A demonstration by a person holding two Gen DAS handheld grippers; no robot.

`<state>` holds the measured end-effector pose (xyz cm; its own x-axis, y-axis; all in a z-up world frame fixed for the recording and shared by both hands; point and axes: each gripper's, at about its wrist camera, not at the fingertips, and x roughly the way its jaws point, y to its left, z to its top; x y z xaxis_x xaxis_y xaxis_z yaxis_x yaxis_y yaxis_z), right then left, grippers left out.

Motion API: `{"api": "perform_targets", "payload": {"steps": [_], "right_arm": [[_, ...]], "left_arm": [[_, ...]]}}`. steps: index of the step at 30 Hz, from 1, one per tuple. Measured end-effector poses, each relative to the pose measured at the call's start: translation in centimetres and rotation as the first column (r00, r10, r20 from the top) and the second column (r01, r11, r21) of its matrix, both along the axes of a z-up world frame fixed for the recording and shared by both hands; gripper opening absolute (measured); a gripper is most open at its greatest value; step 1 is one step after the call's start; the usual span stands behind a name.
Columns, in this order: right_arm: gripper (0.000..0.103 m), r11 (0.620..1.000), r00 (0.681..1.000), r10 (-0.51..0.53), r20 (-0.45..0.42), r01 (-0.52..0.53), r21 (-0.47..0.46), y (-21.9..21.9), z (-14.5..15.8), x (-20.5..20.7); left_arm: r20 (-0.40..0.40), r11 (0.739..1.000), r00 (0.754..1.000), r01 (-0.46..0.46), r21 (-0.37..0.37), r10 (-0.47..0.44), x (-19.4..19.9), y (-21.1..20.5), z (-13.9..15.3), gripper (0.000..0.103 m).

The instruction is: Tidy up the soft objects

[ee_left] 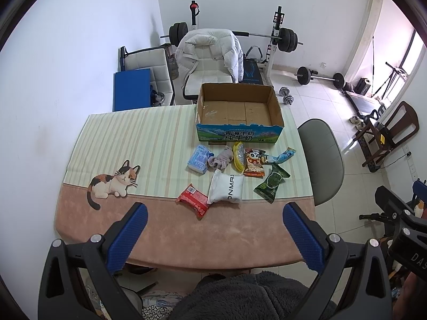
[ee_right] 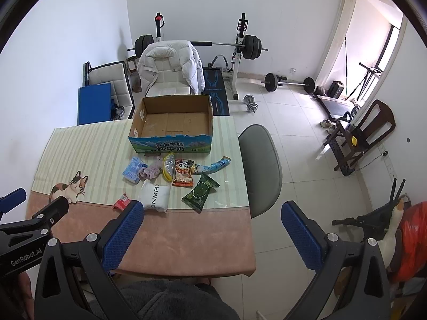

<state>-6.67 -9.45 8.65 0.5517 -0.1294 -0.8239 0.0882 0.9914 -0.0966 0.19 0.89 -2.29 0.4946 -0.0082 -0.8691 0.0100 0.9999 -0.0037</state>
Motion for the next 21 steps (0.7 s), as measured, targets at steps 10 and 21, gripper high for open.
{"api": "perform_targets", "payload": {"steps": [10, 21], "right_arm": [[0.103, 1.000, 1.000, -0.002, -0.004, 0.002, 0.014, 0.22, -0.46, 0.03], [0.103, 1.000, 1.000, -0.003, -0.006, 0.003, 0.019, 0.28, -0.55, 0.01]], "left_arm": [[-0.003, 1.000, 1.000, 0.000, 0.003, 0.000, 0.06, 0.15, -0.09, 0.103], [-0.002, 1.000, 1.000, -0.001, 0.005, 0.001, 0.14, 0.64, -0.48, 0.103]]}}
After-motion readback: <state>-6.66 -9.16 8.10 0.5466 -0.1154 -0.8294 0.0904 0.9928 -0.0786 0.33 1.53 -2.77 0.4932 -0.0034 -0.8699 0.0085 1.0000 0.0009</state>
